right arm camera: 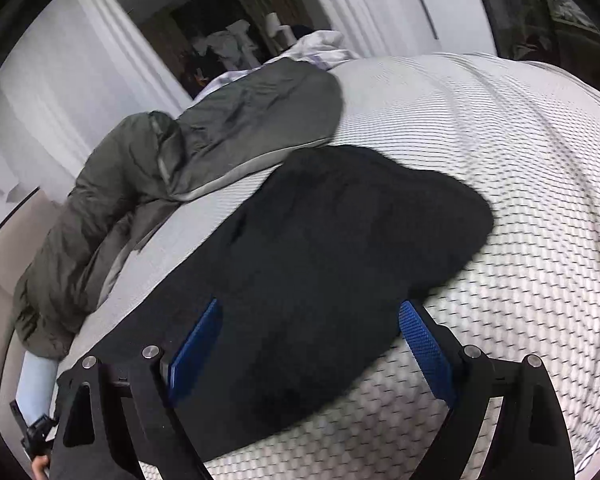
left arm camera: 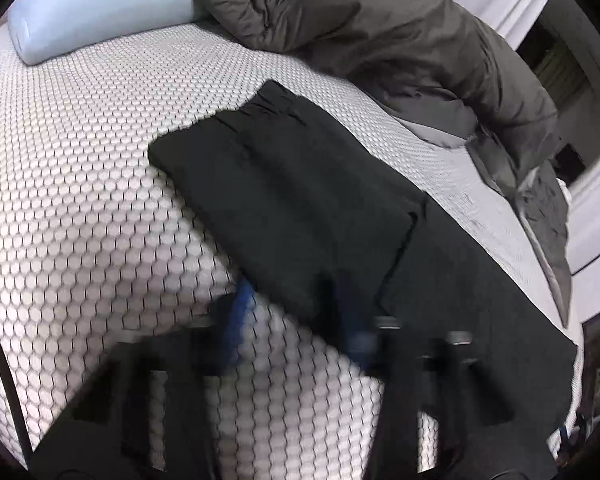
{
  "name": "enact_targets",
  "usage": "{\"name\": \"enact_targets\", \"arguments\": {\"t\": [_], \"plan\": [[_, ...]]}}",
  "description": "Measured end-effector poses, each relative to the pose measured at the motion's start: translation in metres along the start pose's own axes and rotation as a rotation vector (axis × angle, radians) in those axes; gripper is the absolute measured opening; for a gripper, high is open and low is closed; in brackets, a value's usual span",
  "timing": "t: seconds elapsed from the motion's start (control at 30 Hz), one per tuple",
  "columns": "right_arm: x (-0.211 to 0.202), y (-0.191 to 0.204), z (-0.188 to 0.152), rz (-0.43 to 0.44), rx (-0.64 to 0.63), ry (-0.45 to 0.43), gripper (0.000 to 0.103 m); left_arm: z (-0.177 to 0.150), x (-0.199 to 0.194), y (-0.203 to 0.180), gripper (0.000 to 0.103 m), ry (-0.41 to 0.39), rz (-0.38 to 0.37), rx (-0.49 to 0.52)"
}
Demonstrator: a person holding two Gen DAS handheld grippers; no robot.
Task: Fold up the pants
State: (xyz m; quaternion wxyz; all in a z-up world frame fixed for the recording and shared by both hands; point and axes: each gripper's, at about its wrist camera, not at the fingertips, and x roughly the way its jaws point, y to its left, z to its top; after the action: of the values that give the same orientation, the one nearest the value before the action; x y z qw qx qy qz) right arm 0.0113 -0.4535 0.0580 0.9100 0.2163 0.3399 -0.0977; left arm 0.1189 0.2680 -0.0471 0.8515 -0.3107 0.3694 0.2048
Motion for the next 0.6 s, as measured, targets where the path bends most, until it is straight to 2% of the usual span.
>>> {"name": "enact_targets", "arguments": {"t": [0.03,0.1,0.2,0.23,0.33,0.4,0.47,0.5,0.53,0.6], "plan": [[0.0,-0.004,0.001,-0.013,0.013,-0.003,0.091,0.003,-0.001,-0.002,0.012,-0.018,0.004,0.004],[-0.001,-0.012,0.003,-0.013,0.046,-0.008,0.091,0.009,-0.004,-0.009,0.006,-0.061,0.008,0.031],[-0.001,-0.021,0.006,-0.011,0.065,-0.003,0.091,0.017,-0.001,-0.025,0.005,-0.093,0.039,0.108],[0.001,-0.021,0.006,-0.018,0.058,-0.002,0.091,0.022,0.005,-0.026,0.006,-0.087,0.058,0.119],[0.008,-0.021,0.005,-0.04,0.03,0.019,0.091,0.024,0.02,-0.015,0.006,-0.024,0.086,0.067],[0.014,-0.02,0.006,-0.04,0.035,0.036,0.091,0.024,0.016,-0.012,0.007,-0.026,0.086,0.048],[0.013,-0.024,0.006,-0.033,0.054,0.046,0.091,0.021,0.007,-0.013,0.012,-0.037,0.084,0.049],[0.012,-0.026,0.006,-0.028,0.063,0.044,0.091,0.019,0.001,-0.012,0.019,-0.038,0.075,0.045],[0.011,-0.027,0.006,-0.021,0.073,0.043,0.091,0.016,-0.003,-0.01,0.026,-0.036,0.052,0.033],[0.008,-0.031,0.006,-0.011,0.091,0.04,0.091,0.008,-0.01,-0.005,0.03,-0.014,0.002,0.0]]}}
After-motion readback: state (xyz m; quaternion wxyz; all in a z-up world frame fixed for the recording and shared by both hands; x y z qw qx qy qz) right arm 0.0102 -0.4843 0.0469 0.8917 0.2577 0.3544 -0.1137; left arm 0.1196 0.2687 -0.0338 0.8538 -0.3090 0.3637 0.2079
